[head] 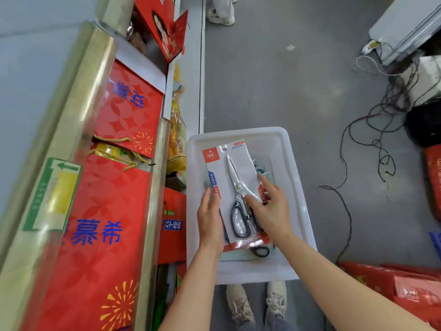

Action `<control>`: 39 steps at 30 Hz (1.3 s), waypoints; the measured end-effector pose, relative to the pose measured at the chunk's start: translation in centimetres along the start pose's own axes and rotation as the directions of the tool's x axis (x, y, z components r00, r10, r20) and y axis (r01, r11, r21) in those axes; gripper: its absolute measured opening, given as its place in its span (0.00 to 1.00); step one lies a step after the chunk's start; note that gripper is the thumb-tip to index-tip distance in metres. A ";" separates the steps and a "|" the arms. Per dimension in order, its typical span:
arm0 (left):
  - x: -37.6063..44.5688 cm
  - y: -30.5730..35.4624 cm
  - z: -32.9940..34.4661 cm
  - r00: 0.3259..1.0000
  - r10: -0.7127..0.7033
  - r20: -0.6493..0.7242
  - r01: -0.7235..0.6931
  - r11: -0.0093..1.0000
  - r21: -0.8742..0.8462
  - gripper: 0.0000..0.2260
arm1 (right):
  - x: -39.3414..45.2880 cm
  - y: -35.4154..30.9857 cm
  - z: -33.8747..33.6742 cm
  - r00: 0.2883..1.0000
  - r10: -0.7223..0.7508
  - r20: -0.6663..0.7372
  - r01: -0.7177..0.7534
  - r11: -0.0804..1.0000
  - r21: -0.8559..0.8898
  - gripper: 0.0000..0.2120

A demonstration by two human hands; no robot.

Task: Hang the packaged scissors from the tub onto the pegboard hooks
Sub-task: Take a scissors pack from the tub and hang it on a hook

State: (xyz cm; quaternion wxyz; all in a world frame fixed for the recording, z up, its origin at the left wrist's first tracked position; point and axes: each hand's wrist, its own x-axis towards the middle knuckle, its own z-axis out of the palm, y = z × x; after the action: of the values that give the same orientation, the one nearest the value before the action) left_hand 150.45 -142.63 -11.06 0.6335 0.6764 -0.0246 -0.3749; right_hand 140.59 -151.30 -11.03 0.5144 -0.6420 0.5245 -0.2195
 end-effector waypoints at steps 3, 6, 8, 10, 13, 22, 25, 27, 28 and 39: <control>-1.5 3.9 -1.1 0.995 0.072 -0.064 -0.077 0.994 -0.080 0.12 | -1.4 -4.0 -0.4 0.996 -0.085 -0.021 0.086 0.996 0.024 0.26; -4.2 8.1 -2.4 0.982 0.165 -0.094 -0.176 0.977 -0.118 0.14 | -2.7 -8.4 -1.2 0.987 -0.153 -0.049 0.157 0.982 0.101 0.19; -6.3 11.1 -3.0 0.963 0.232 -0.135 -0.254 0.950 -0.182 0.15 | -3.6 -11.6 -2.0 0.980 -0.195 -0.038 0.198 0.969 0.149 0.18; -8.4 14.2 -3.3 0.936 0.303 -0.178 -0.337 0.917 -0.212 0.16 | -4.7 -14.9 -2.8 0.969 -0.246 0.003 0.241 0.950 0.201 0.18; -12.4 18.7 -3.6 0.897 0.379 -0.227 -0.433 0.859 -0.274 0.15 | -7.4 -19.4 -4.1 0.928 -0.366 0.074 0.339 0.909 0.244 0.19; -23.4 26.4 -8.8 0.746 0.462 -0.480 -0.606 0.769 -0.202 0.13 | -16.2 -28.7 -4.5 0.809 -0.563 0.169 0.434 0.766 0.474 0.22; -26.1 28.1 -11.2 0.684 0.480 -0.549 -0.661 0.727 -0.189 0.14 | -18.6 -31.1 -2.8 0.776 -0.602 0.186 0.439 0.728 0.527 0.21; -27.5 28.9 -12.9 0.646 0.473 -0.599 -0.689 0.699 -0.191 0.13 | -20.3 -32.6 -1.5 0.744 -0.637 0.203 0.450 0.702 0.552 0.21; -28.2 29.4 -13.8 0.628 0.466 -0.624 -0.701 0.686 -0.194 0.13 | -21.2 -33.3 -0.8 0.730 -0.649 0.214 0.445 0.689 0.572 0.21; -35.6 31.2 -22.3 0.370 0.542 -0.754 -0.798 0.602 0.041 0.17 | -30.9 -37.8 4.1 0.609 -0.731 0.308 0.348 0.595 0.724 0.21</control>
State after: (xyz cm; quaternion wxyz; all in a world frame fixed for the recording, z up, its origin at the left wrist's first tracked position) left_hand 150.69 -111.98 31.27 0.7915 0.5736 0.0040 0.2106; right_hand 149.97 -124.73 29.10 0.7230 -0.6125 0.0089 -0.3196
